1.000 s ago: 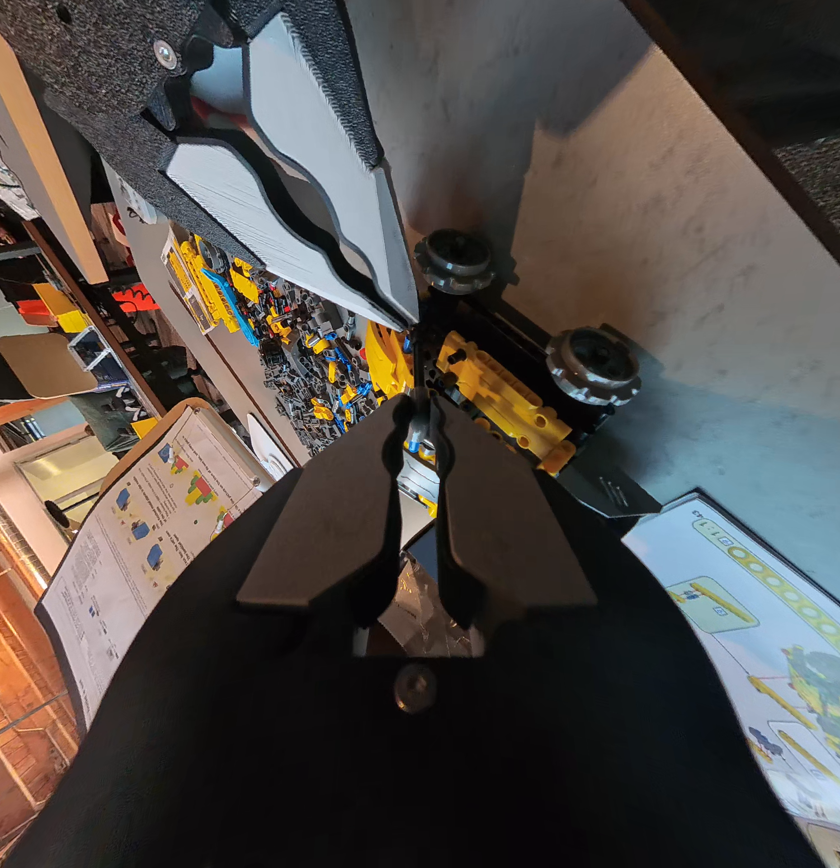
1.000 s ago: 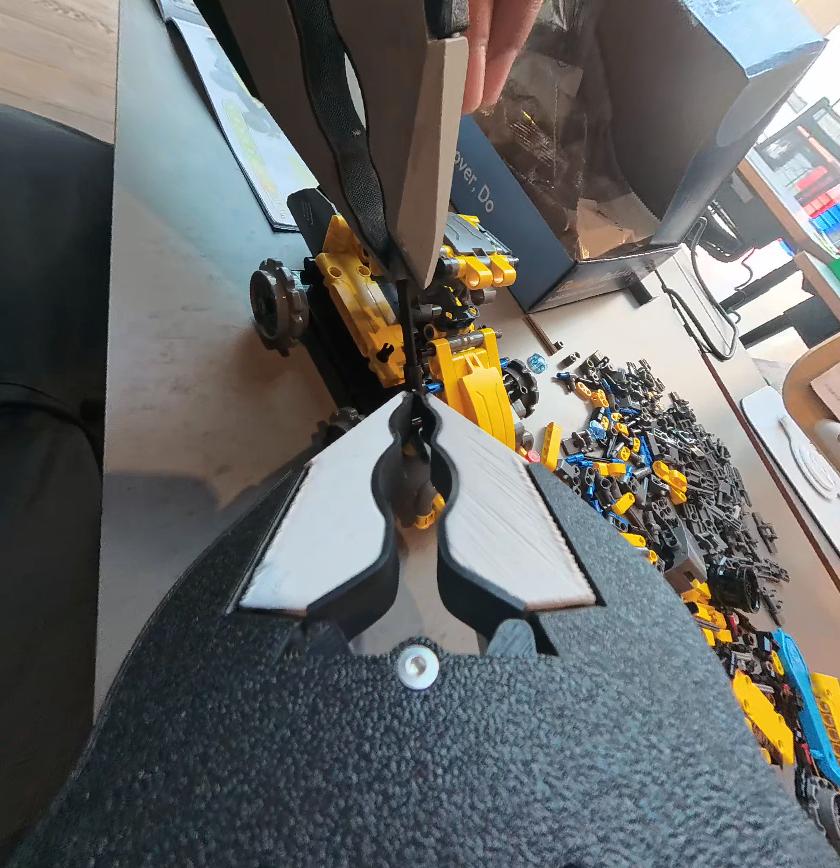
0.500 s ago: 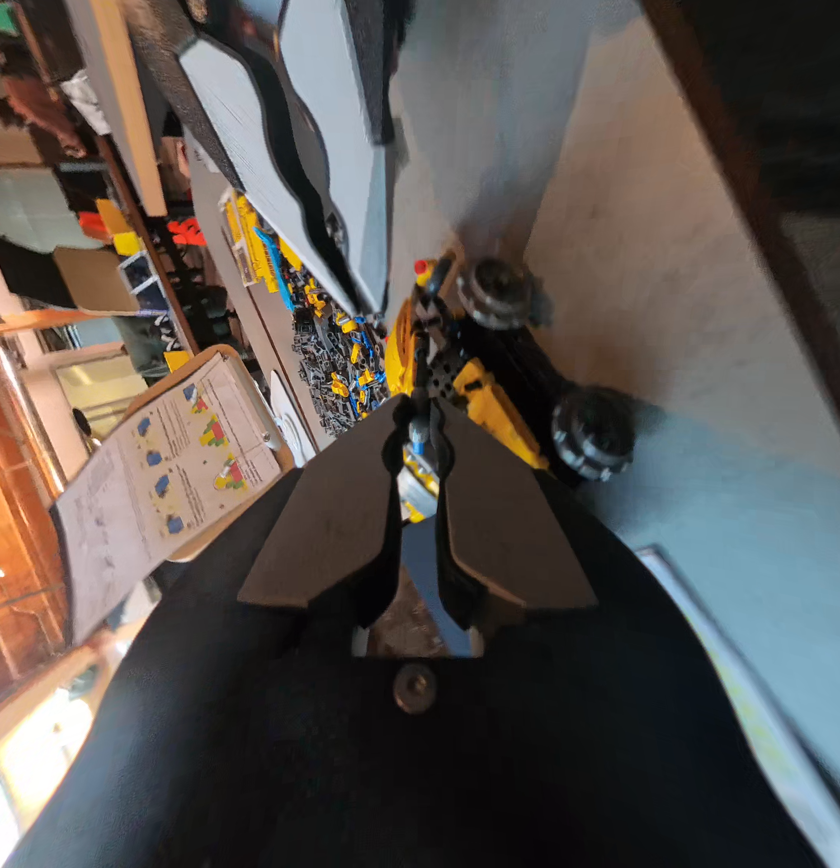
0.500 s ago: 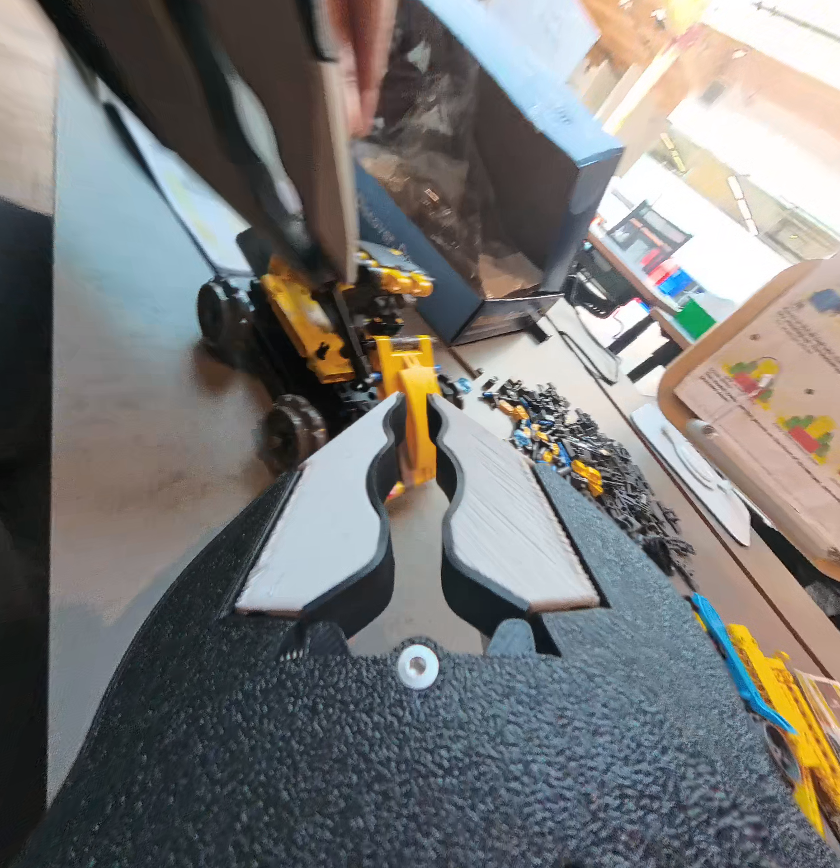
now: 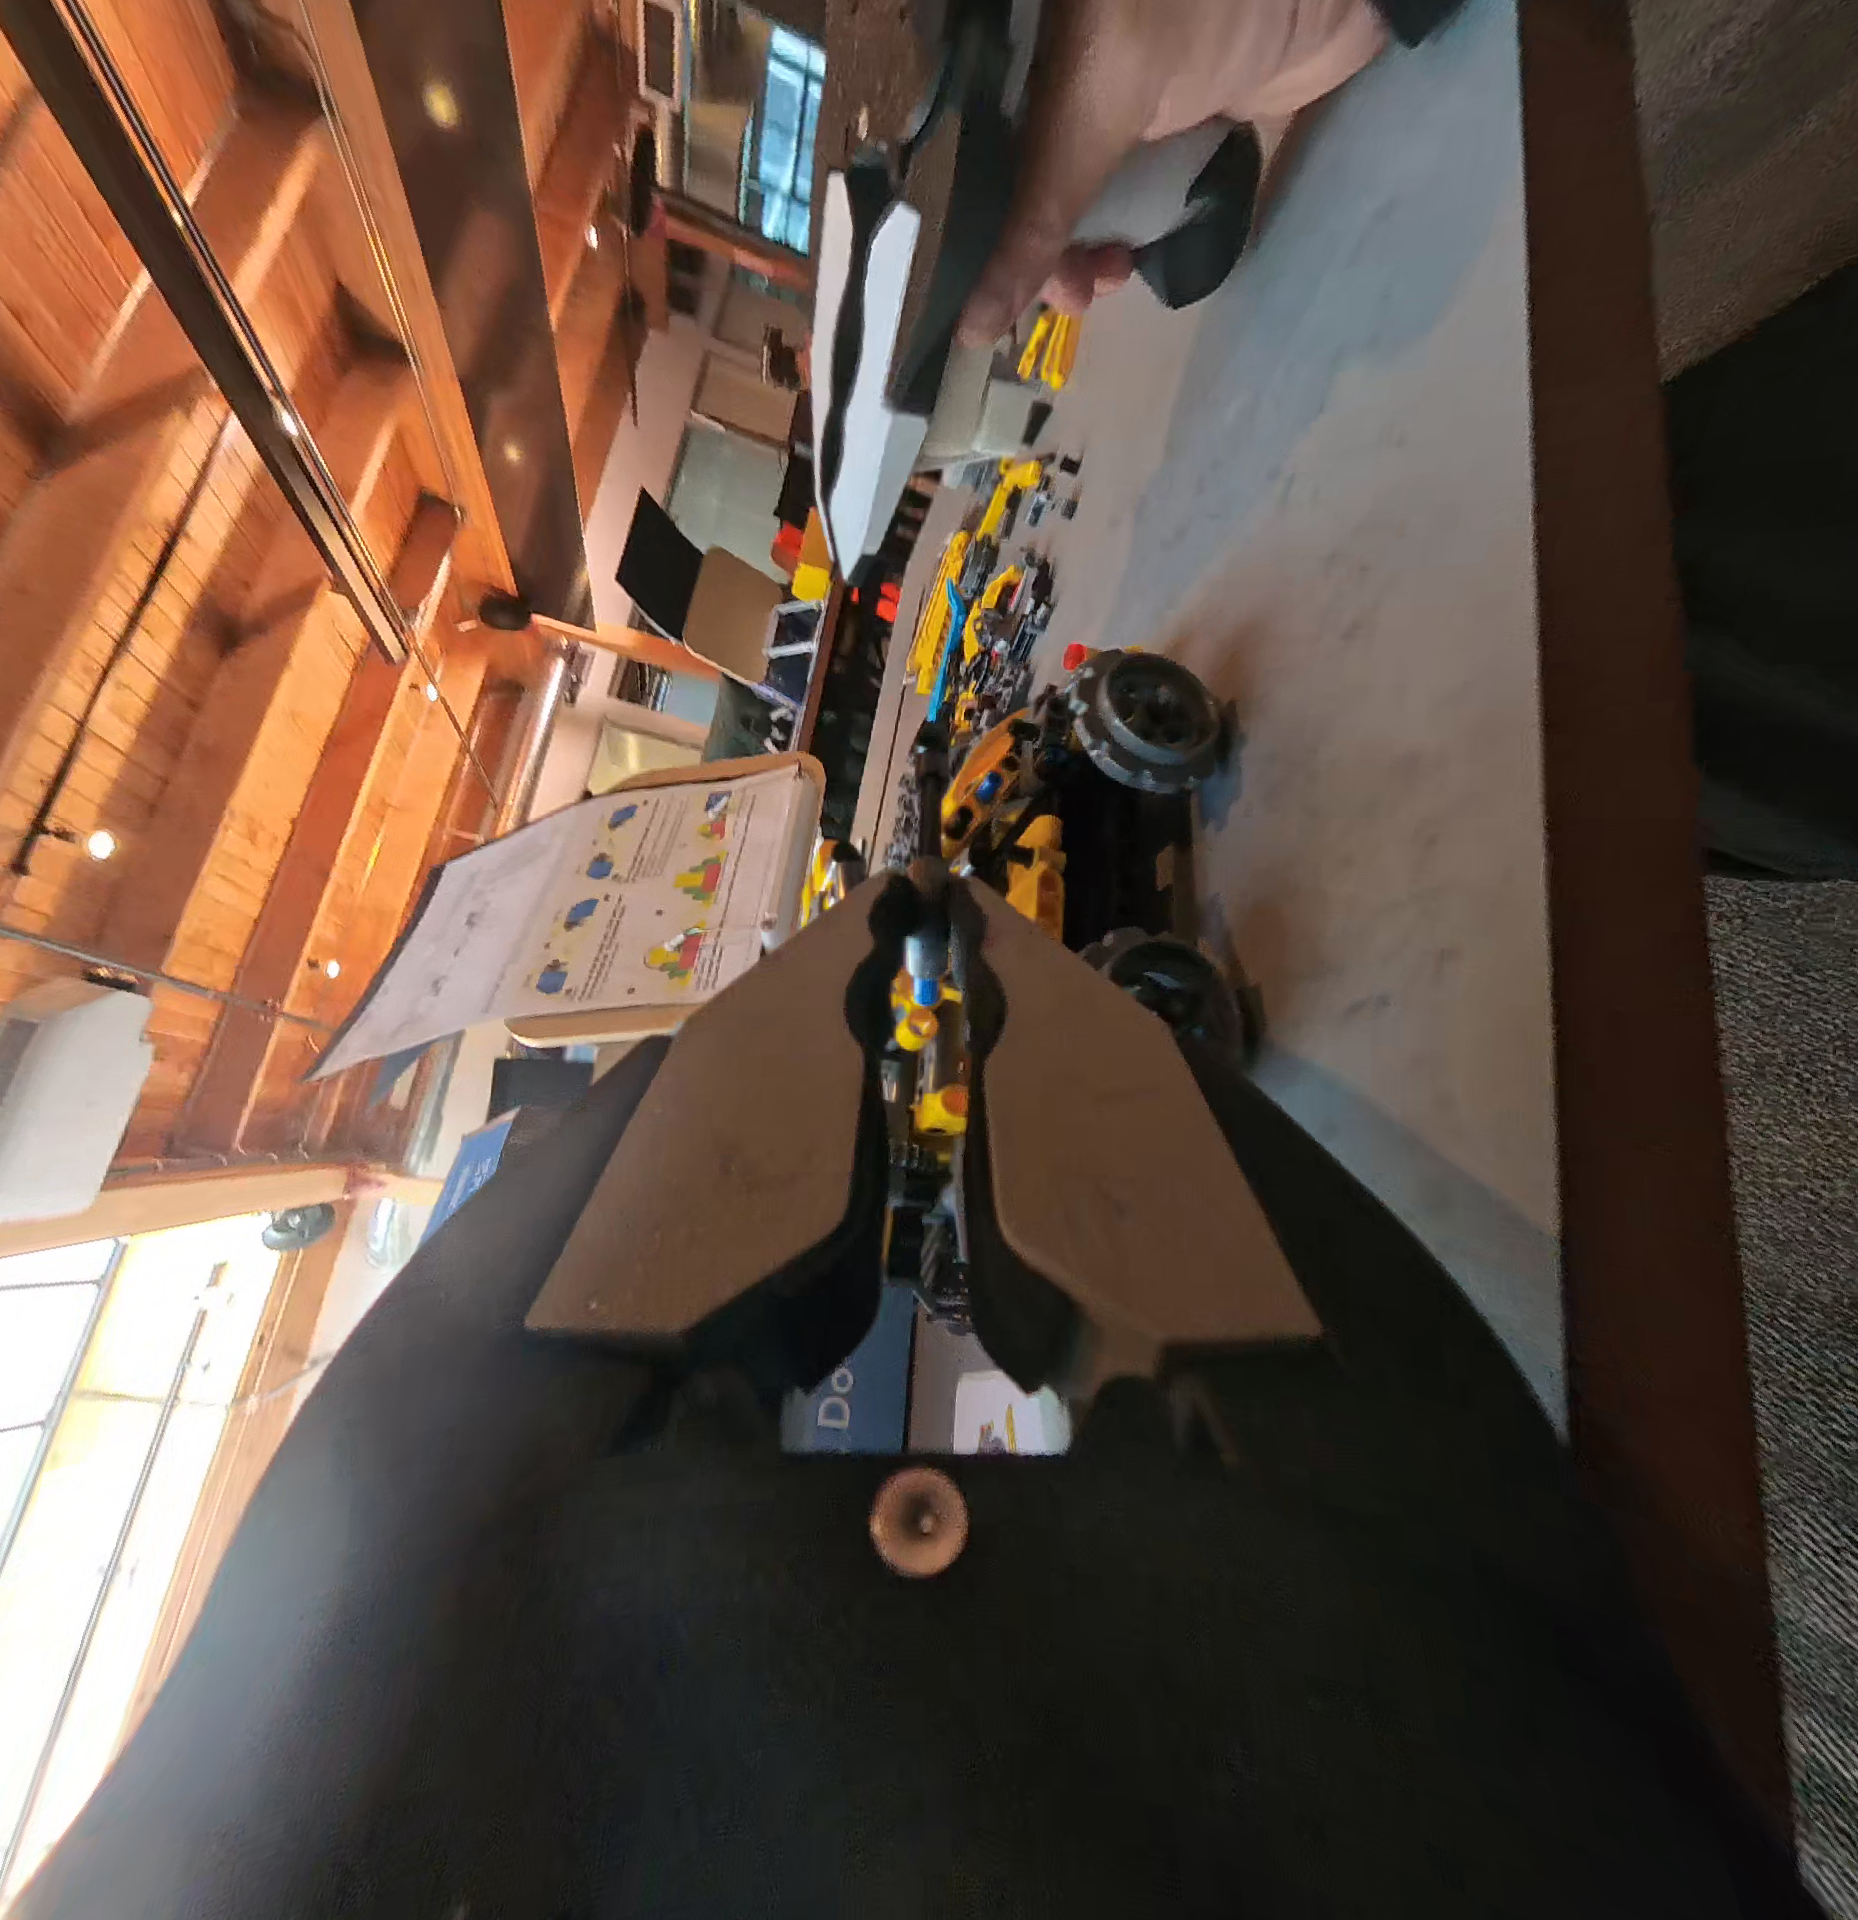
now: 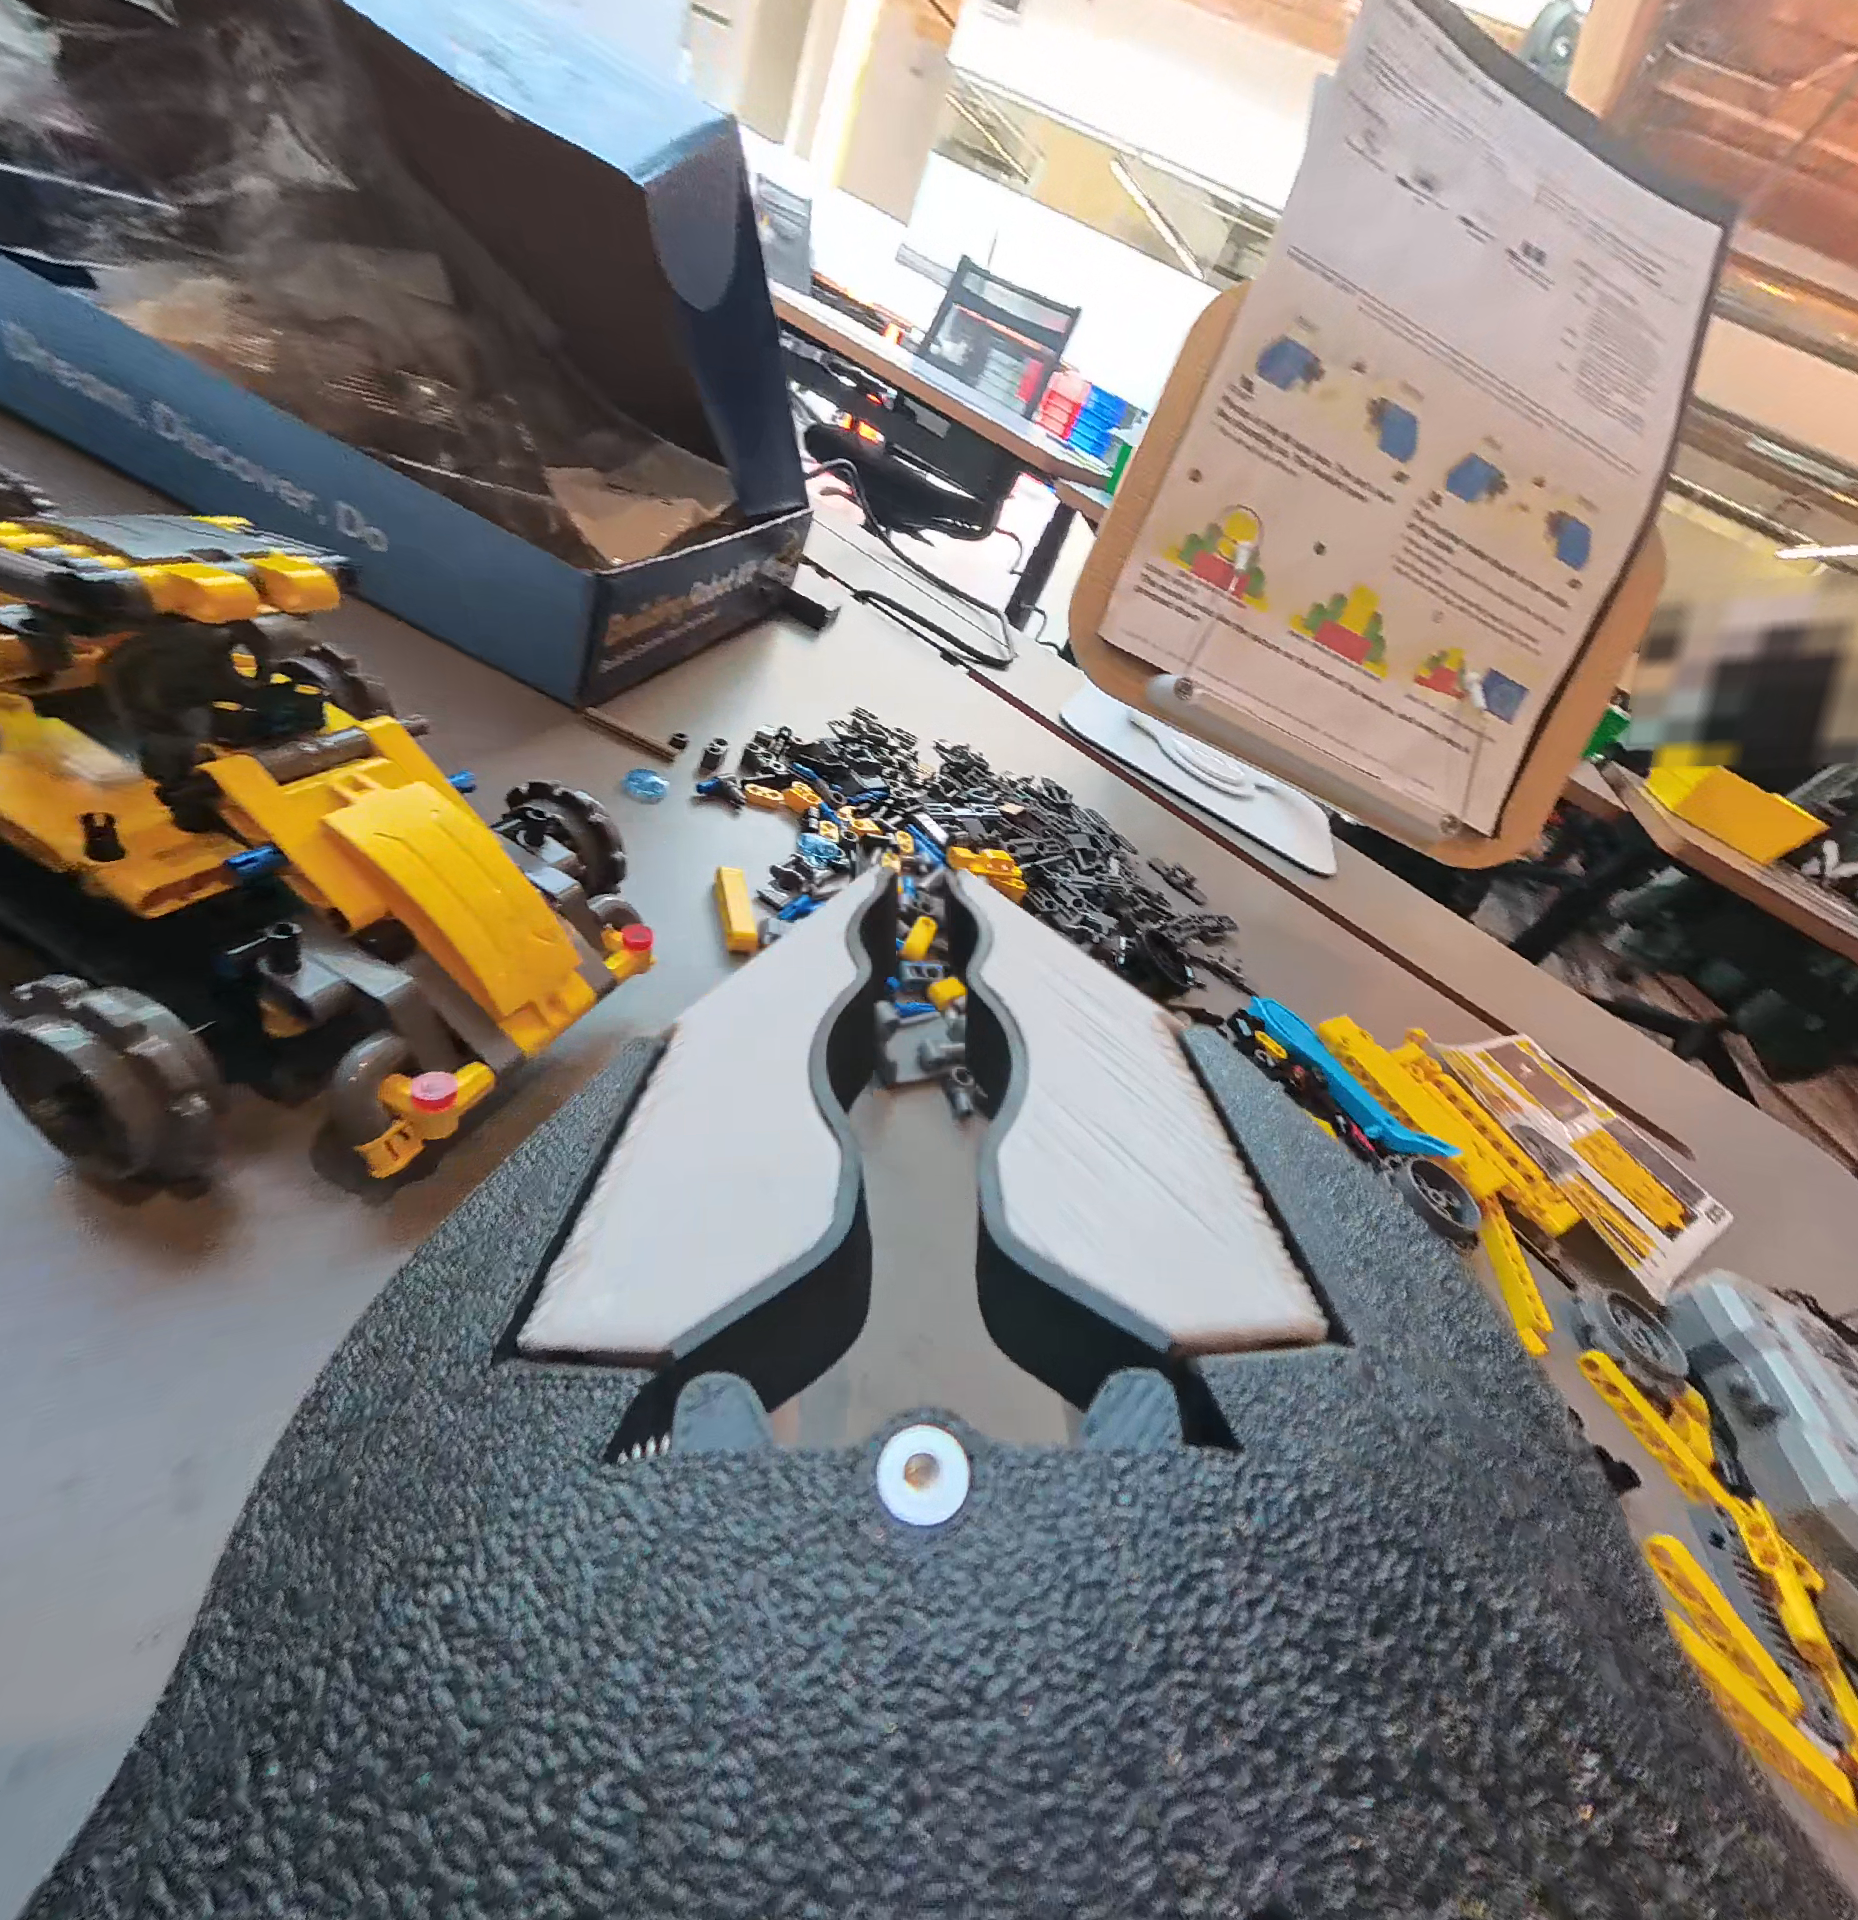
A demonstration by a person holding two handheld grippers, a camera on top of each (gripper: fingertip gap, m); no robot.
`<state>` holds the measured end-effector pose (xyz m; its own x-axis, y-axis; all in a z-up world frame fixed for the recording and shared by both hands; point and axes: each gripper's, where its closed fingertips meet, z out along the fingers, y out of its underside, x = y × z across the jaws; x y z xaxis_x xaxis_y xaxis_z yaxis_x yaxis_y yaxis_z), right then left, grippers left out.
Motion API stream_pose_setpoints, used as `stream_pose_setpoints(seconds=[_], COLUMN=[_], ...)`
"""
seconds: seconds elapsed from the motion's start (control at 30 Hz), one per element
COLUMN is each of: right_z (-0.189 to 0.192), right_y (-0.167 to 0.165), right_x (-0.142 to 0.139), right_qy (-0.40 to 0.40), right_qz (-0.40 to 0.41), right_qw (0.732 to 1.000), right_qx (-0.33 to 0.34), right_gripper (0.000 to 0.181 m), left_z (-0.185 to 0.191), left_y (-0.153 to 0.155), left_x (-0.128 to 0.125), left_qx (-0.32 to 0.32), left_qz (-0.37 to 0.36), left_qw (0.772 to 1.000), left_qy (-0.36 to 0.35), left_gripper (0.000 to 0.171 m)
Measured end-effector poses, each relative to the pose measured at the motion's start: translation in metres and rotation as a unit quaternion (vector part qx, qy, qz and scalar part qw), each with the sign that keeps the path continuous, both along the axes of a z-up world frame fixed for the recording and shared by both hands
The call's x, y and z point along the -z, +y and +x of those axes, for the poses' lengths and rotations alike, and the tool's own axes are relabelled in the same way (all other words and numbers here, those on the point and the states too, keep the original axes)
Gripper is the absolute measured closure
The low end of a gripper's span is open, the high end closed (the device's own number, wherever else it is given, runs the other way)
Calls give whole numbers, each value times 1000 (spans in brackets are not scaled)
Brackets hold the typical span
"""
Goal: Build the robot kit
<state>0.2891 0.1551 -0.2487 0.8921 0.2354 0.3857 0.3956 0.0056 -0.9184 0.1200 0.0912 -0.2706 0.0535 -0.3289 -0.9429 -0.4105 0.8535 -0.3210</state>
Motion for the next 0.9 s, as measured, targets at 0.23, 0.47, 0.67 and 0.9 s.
stream_pose_setpoints(seconds=[0.23, 0.47, 0.67, 0.9], right_z=[10, 17, 26, 26], right_y=[8, 12, 13, 15], right_x=[7, 13, 12, 17], right_qy=[5, -33, -27, -44], right_qz=[-21, -30, -31, -40], right_qw=[999, 997, 995, 993], right_qx=[32, 67, 92, 99], right_gripper=[174, 174, 174, 175], left_z=[-11, -12, -12, -10], left_y=[-7, 4, 6, 6], left_x=[-7, -8, -7, 1], left_qx=[34, 21, 26, 28], left_qz=[-7, -53, -87, -94], left_qw=[996, 995, 992, 993], left_qy=[-76, -84, -85, -64], left_gripper=[167, 167, 167, 167])
